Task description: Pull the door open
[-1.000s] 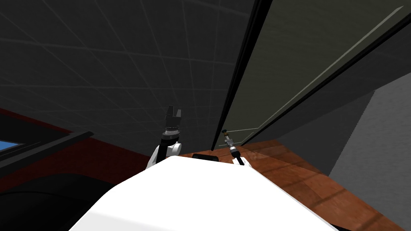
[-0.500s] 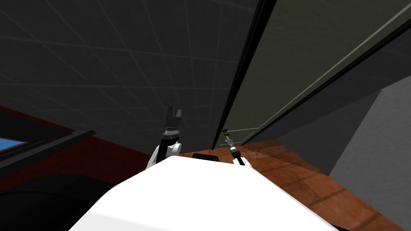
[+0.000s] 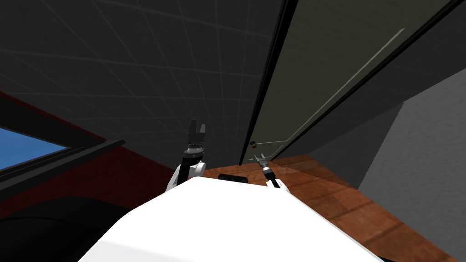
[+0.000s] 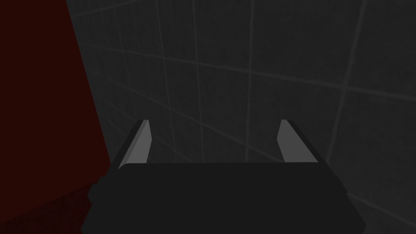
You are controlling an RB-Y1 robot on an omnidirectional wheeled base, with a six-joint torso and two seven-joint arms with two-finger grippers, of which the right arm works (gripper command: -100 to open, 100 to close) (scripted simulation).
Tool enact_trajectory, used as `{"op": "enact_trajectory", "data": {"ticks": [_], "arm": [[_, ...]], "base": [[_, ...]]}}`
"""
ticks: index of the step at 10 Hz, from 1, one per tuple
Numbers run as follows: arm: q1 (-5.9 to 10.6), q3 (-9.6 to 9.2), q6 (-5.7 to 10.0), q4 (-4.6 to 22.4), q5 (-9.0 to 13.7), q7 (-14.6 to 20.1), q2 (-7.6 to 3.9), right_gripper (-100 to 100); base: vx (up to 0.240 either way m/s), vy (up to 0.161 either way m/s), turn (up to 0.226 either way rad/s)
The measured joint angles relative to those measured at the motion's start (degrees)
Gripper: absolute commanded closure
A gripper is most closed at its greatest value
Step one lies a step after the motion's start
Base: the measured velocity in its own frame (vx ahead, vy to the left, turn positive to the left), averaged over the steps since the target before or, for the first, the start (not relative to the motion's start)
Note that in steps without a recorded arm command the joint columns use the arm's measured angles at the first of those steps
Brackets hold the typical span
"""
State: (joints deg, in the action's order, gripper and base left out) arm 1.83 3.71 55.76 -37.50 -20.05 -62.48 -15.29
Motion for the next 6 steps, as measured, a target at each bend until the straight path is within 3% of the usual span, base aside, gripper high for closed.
{"op": "enact_trajectory", "data": {"ticks": [2,6], "arm": [[-0.54,-0.39,0.19,-0.18,0.77,-0.06,-0.39,-100],[0.06,-1.94,2.79,3.23,4.61,-0.82,-2.48,-100]], "base": [[0.118,0.055,0.065],[0.184,0.099,0.064]]}}
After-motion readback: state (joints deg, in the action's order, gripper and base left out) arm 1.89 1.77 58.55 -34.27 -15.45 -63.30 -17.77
